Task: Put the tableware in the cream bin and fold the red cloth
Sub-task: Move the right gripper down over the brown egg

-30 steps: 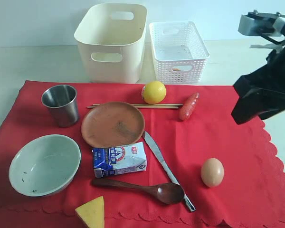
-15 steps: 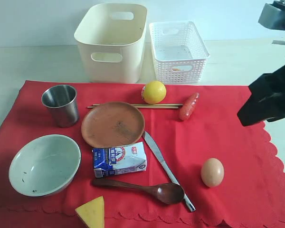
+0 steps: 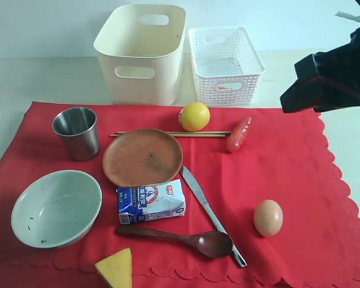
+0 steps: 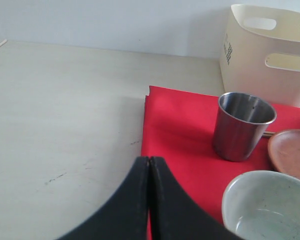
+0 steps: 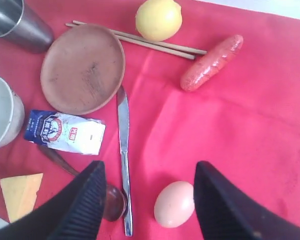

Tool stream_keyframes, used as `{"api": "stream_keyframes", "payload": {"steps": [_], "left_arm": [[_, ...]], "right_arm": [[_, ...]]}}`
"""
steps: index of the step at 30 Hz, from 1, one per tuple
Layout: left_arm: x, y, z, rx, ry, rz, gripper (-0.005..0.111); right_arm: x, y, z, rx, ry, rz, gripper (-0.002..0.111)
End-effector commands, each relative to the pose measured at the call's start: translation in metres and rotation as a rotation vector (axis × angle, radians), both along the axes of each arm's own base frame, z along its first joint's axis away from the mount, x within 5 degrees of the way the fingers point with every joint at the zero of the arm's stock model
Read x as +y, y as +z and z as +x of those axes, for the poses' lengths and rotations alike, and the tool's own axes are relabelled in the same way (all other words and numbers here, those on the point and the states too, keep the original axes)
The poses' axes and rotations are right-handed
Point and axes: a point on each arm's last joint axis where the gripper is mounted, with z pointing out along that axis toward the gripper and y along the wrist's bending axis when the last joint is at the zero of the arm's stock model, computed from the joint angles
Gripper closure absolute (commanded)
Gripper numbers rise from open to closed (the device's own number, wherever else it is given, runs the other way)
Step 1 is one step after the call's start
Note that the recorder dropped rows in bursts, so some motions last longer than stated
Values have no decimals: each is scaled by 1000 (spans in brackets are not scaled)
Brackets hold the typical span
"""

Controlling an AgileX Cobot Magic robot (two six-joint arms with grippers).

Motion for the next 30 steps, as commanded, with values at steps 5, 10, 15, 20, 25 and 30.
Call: {"api": "stream_keyframes", "payload": {"steps": [5, 10, 15, 20, 25, 30], "left_arm": [[0, 0, 0, -11, 2, -6, 107], [0, 0, 0, -11, 2, -6, 107], [0, 0, 0, -11, 2, -6, 107], [0, 0, 0, -11, 2, -6, 107], [0, 0, 0, -11, 2, -6, 107], [0, 0, 0, -11, 2, -6, 107]], "right_arm": [[20, -31, 3, 156, 136, -76, 56], [33, -36, -7, 172, 114, -229, 56], [49, -47, -19, 182, 144, -228, 56], [47, -68, -18, 234, 112, -297, 56], [45, -83, -14, 275, 93, -356, 56], [47, -93, -11, 316, 92, -363, 54]]}}
